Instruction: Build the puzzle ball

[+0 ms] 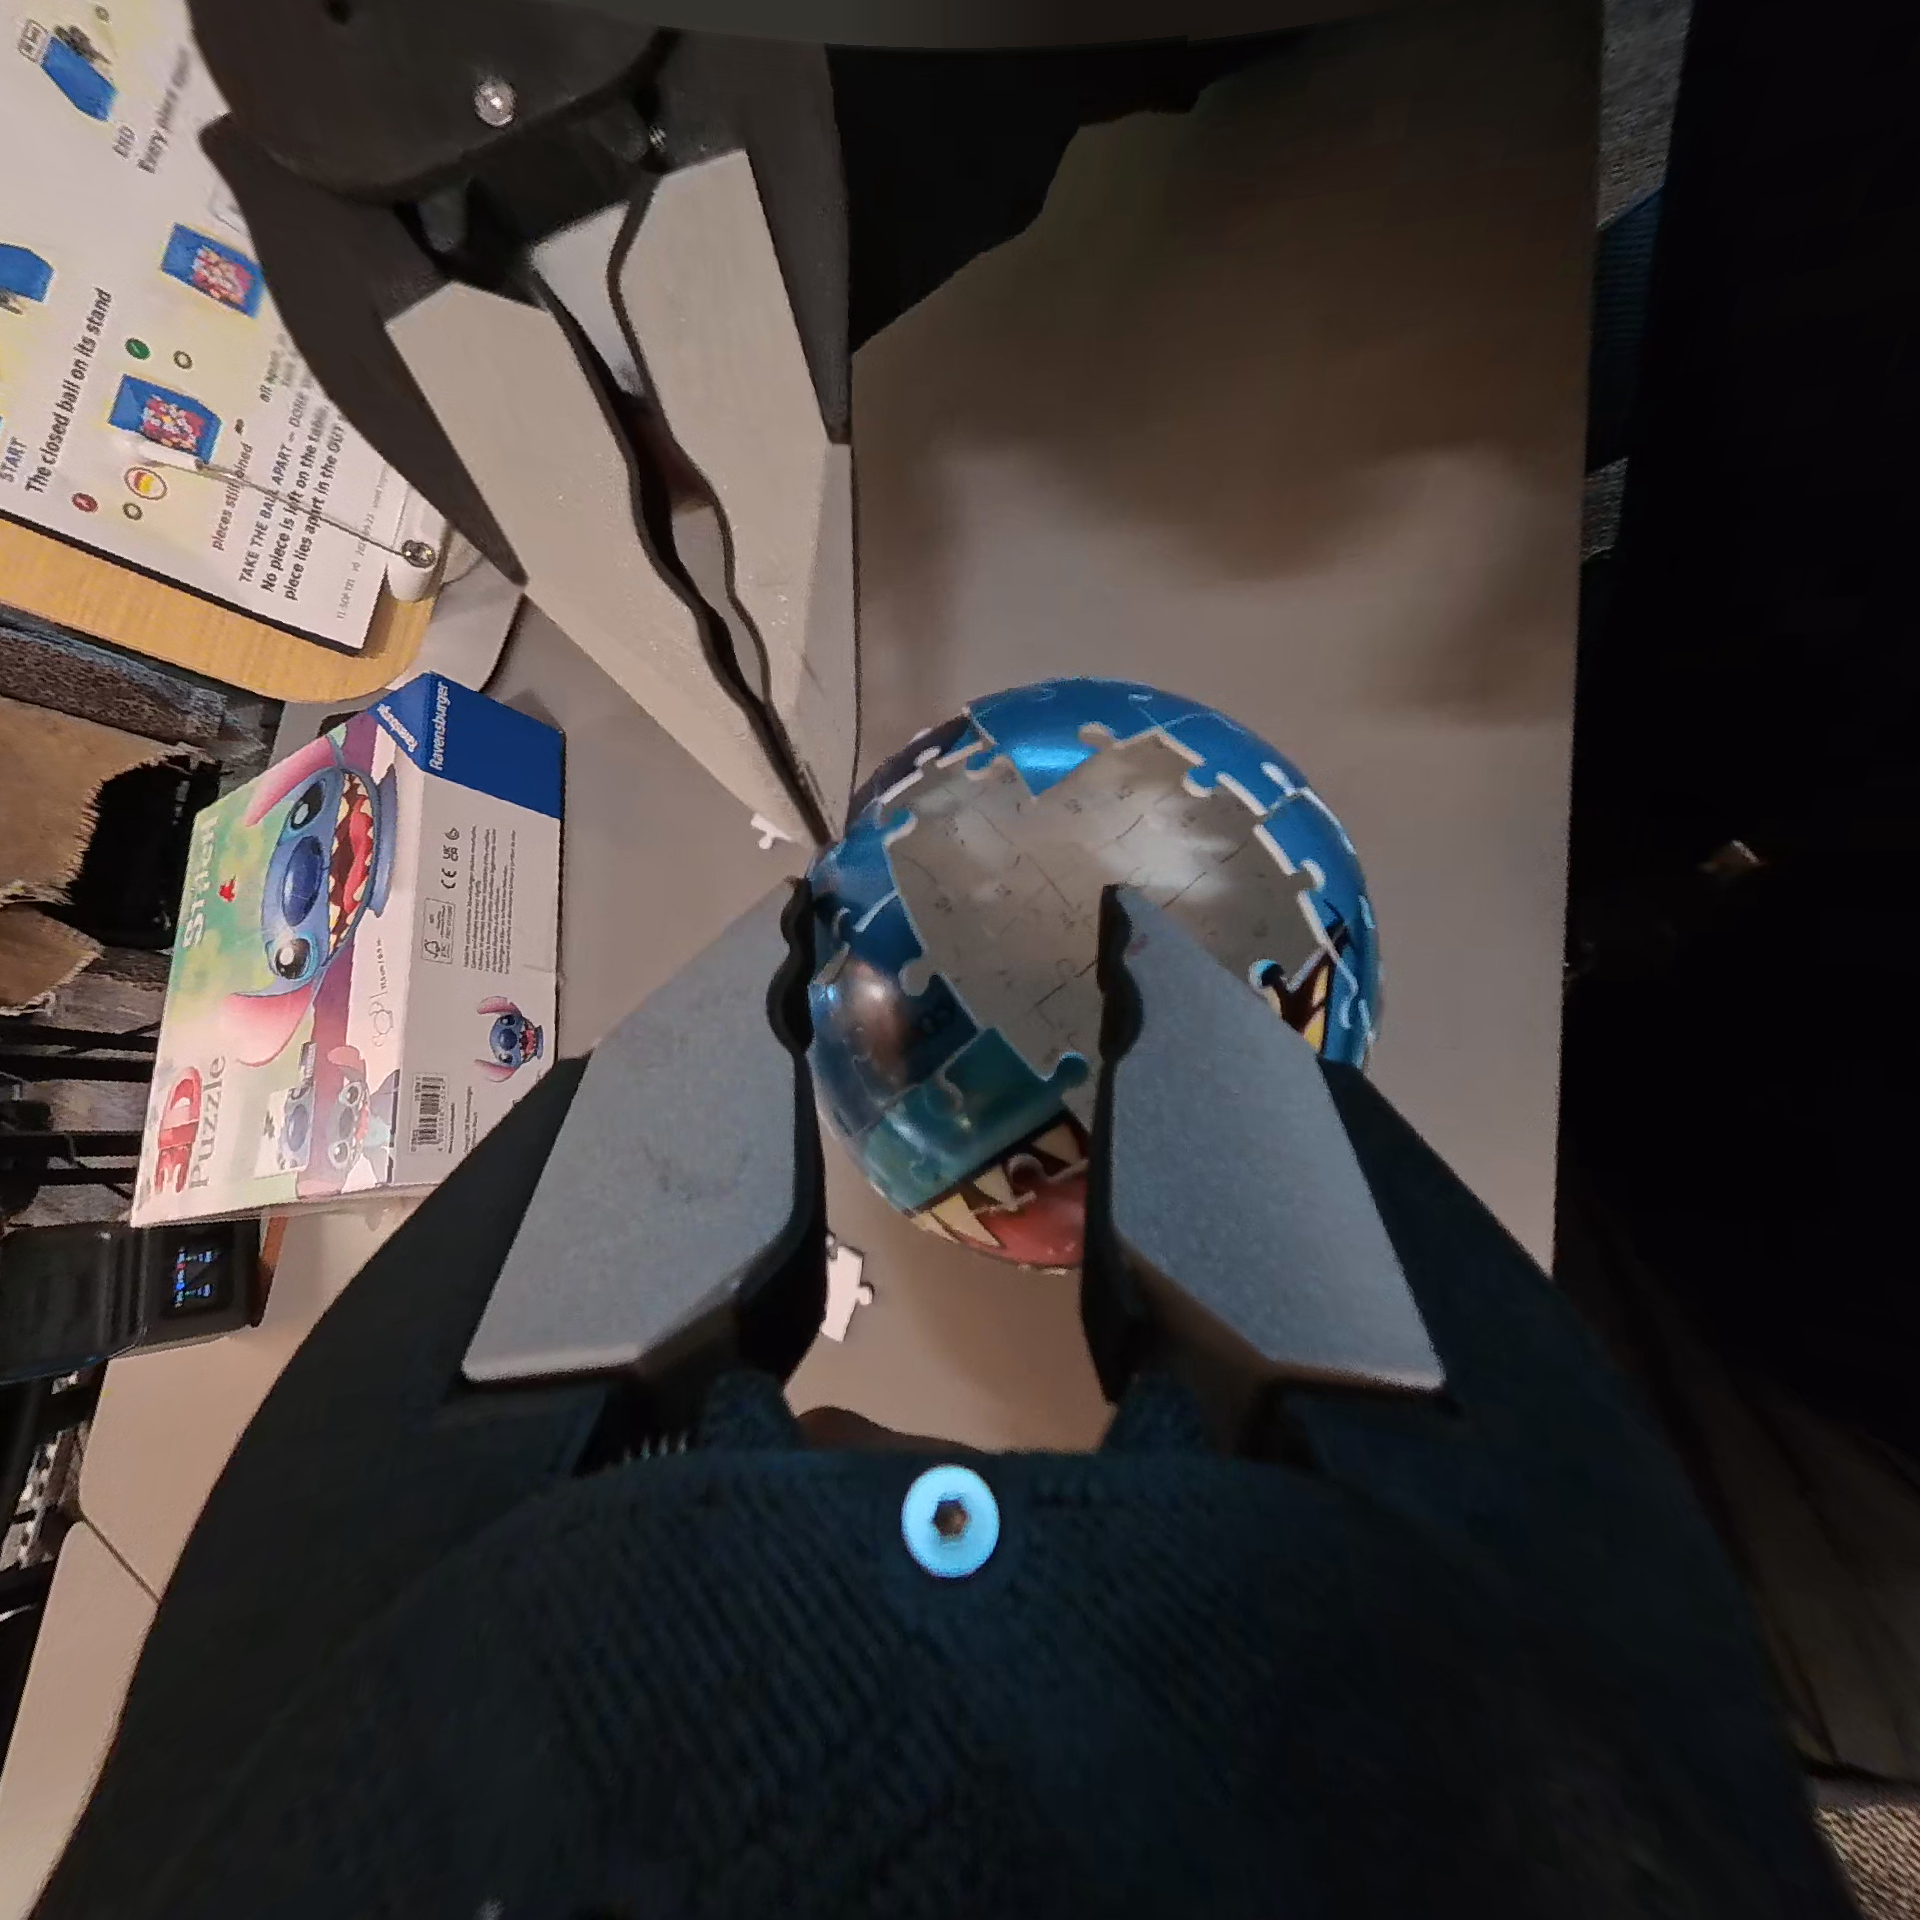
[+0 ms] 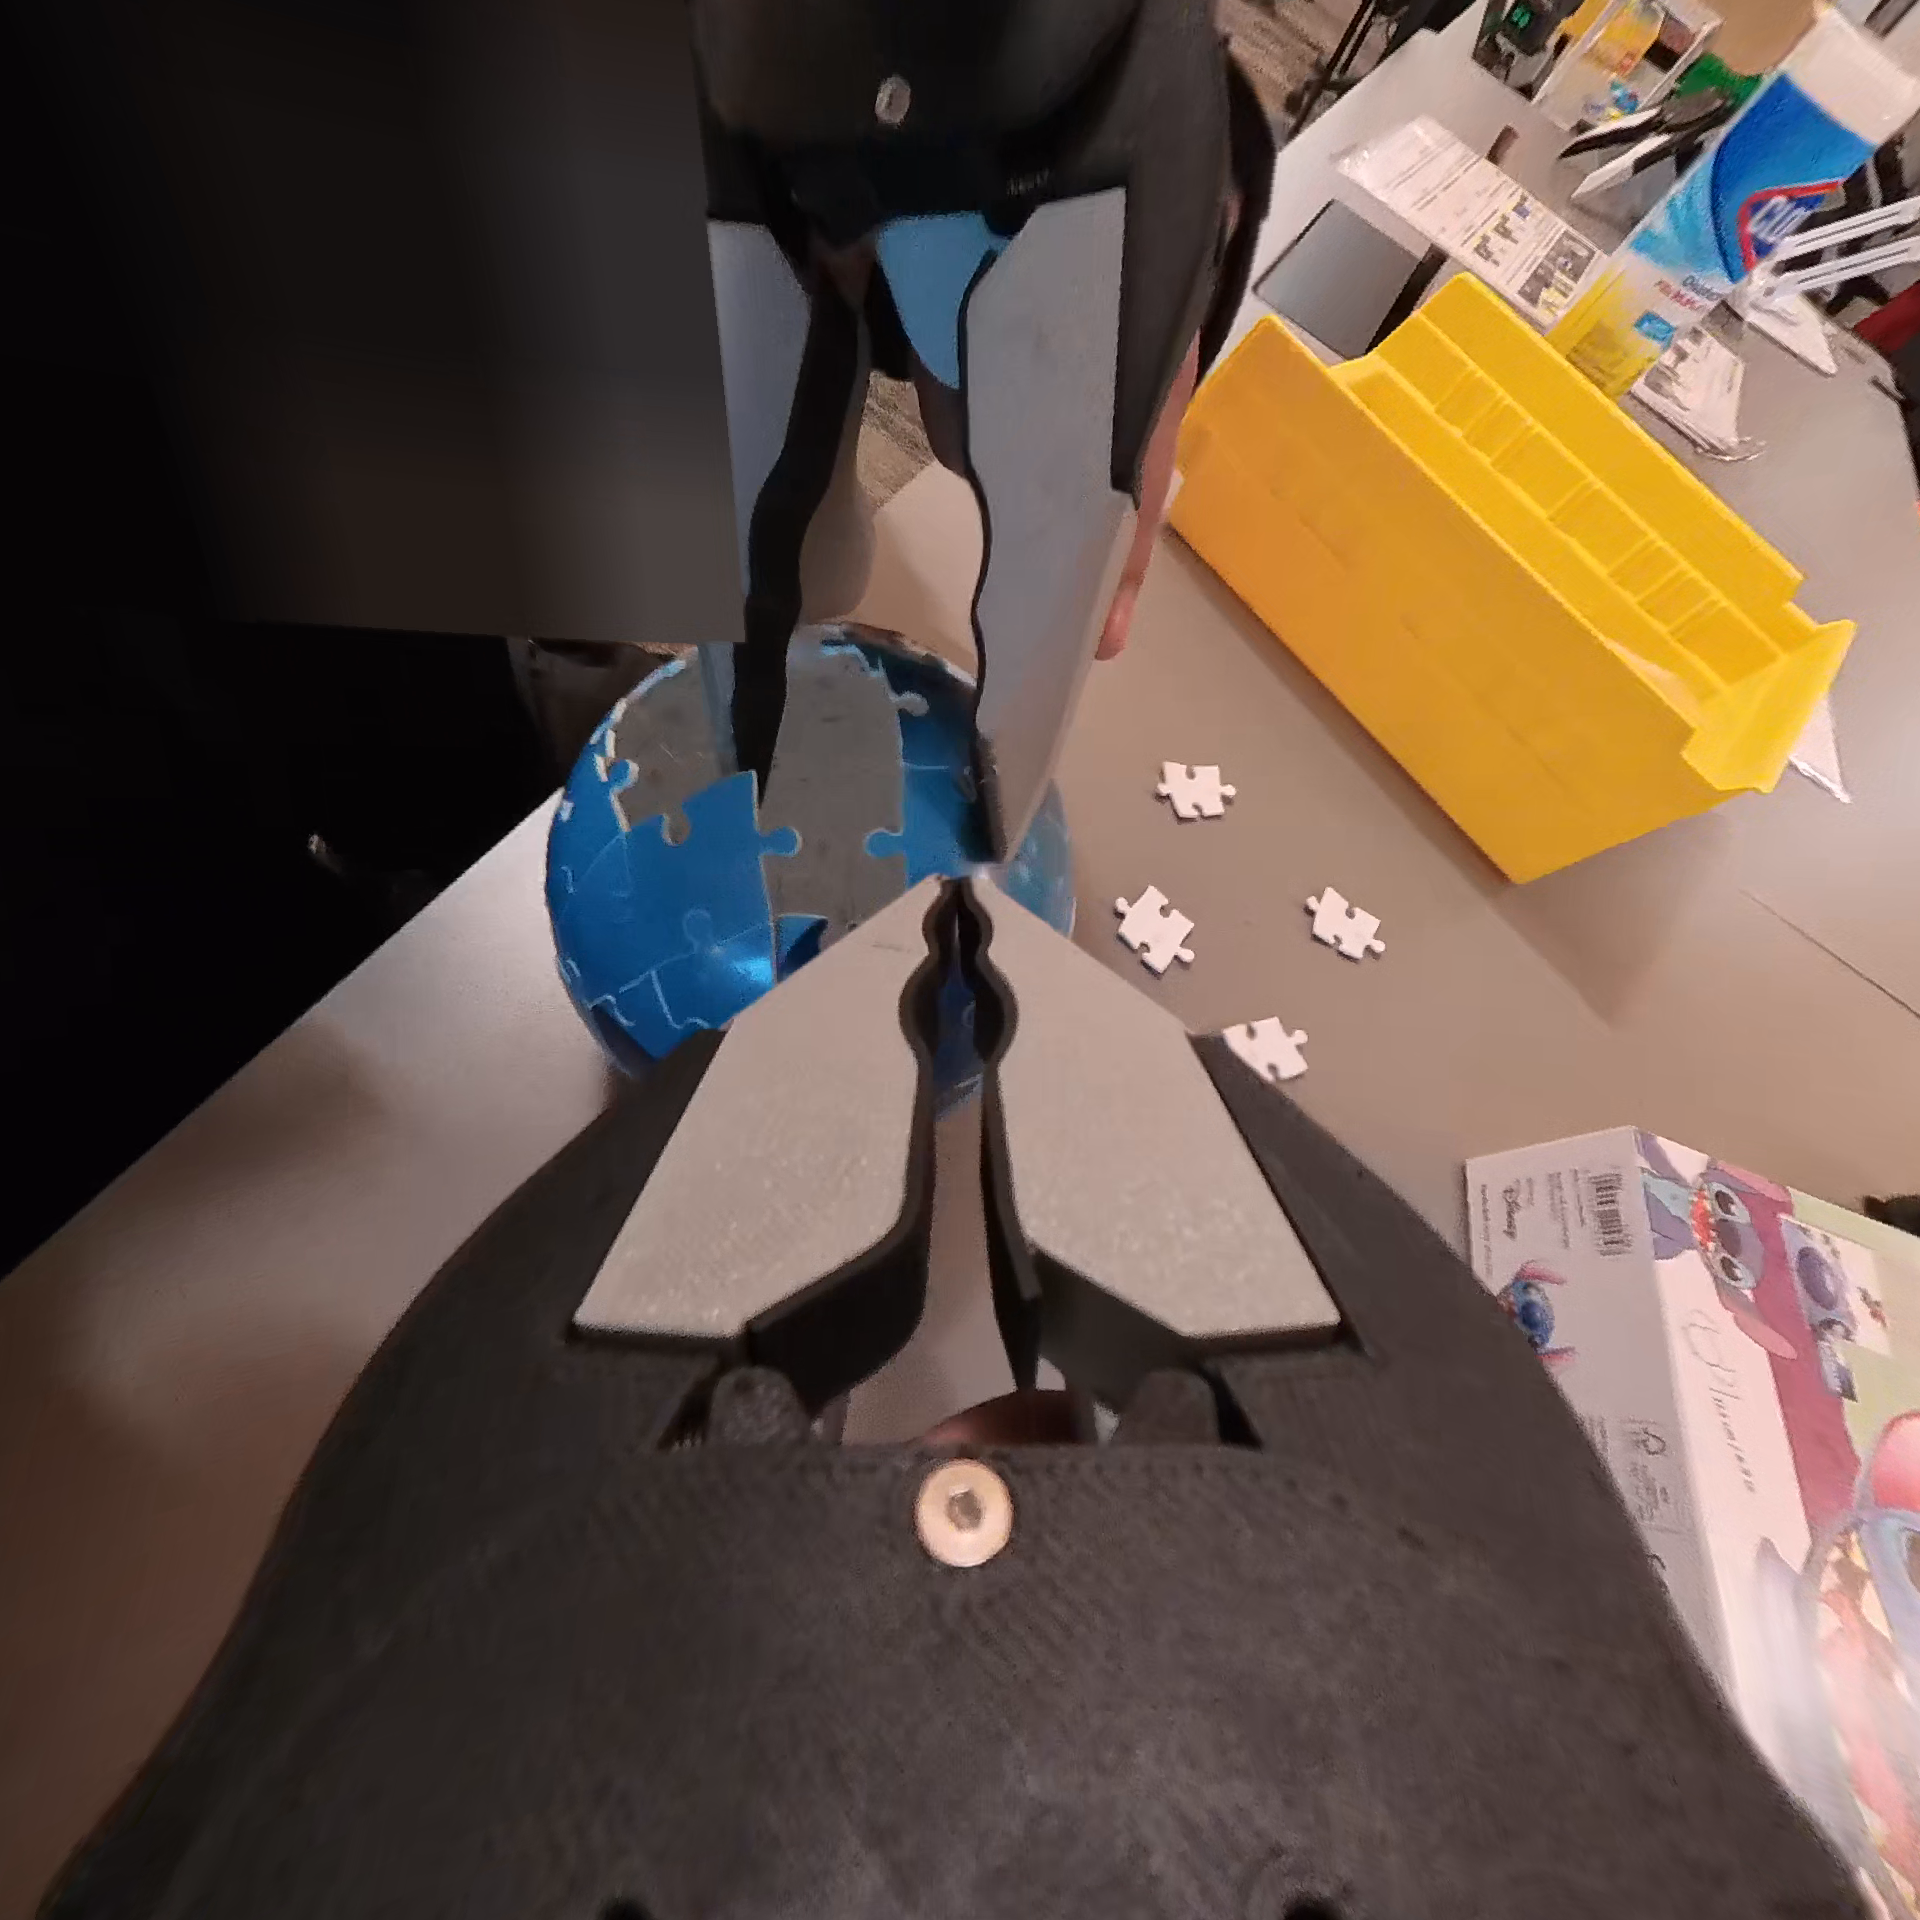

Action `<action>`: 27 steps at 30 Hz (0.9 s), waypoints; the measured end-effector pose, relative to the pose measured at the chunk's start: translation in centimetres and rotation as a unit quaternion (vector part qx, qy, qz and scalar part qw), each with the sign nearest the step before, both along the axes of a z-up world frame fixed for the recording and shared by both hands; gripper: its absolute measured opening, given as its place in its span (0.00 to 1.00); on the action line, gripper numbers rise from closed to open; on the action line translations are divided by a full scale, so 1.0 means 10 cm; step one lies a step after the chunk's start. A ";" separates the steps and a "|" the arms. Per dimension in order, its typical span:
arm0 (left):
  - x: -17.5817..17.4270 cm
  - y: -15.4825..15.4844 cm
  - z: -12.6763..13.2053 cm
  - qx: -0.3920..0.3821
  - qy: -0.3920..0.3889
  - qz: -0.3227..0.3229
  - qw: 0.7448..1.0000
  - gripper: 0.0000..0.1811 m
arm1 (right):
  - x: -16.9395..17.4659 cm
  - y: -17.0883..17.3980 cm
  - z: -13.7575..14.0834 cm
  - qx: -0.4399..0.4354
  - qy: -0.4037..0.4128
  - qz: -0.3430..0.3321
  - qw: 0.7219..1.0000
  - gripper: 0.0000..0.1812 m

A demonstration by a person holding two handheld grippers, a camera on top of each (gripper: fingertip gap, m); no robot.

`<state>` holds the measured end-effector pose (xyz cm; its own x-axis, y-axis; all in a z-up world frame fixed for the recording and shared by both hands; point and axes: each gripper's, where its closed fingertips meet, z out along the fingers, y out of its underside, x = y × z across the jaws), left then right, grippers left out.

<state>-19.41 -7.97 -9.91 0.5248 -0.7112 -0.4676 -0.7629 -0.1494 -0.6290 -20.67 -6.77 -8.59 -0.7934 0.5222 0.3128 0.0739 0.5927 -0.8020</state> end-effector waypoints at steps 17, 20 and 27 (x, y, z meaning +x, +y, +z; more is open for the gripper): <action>-0.01 -0.01 0.01 0.011 -0.007 0.004 1.000 0.28 | -0.01 0.01 0.12 -0.010 0.014 -0.006 1.000 0.00; -0.01 -0.01 0.01 0.011 -0.006 0.006 1.000 0.28 | -0.03 0.02 0.00 0.020 0.012 -0.011 1.000 0.00; -0.01 -0.01 0.01 0.014 -0.004 0.005 1.000 0.28 | -0.11 0.08 0.15 -0.004 0.028 -0.034 0.999 0.00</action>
